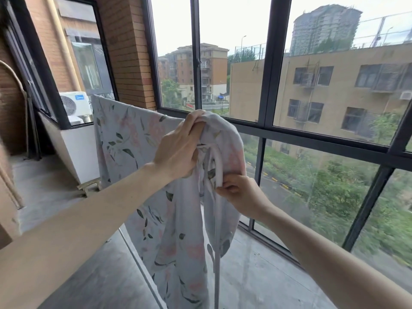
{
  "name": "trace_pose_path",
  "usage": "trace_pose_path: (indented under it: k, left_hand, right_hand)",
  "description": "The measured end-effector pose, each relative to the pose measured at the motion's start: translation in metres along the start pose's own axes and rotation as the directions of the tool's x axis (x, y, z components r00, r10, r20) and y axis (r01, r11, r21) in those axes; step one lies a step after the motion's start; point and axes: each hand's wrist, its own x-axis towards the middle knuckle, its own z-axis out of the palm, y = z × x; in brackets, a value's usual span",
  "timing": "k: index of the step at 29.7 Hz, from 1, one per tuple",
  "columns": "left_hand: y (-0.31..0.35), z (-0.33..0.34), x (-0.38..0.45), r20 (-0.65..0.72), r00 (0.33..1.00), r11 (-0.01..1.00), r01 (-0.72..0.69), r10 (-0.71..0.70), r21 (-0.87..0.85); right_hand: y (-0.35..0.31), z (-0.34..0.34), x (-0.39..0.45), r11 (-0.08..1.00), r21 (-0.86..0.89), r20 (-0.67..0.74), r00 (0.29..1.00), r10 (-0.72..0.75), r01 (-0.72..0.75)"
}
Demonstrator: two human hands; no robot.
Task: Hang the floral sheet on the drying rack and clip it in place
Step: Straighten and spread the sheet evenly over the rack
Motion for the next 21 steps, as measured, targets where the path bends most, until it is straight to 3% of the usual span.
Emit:
trace_pose_path:
  k: [11,19,21]
  left_hand:
    - [0.014,0.002,-0.019,-0.005,0.999,0.993,-0.041,0.041,-0.107]
    - [0.021,0.004,-0.038,0.028,0.990,0.988,-0.135,0.138,-0.080]
    - [0.017,0.002,-0.040,0.046,0.985,0.983,-0.159,0.163,-0.093]
  right_hand:
    - [0.006,0.017,-0.010,0.981,0.181,-0.122,0.992,-0.043,0.065]
    - [0.020,0.020,-0.044,0.985,0.167,-0.137,0.990,-0.010,0.033]
    - [0.019,0.008,-0.056,0.981,0.172,-0.232,0.972,-0.044,0.085]
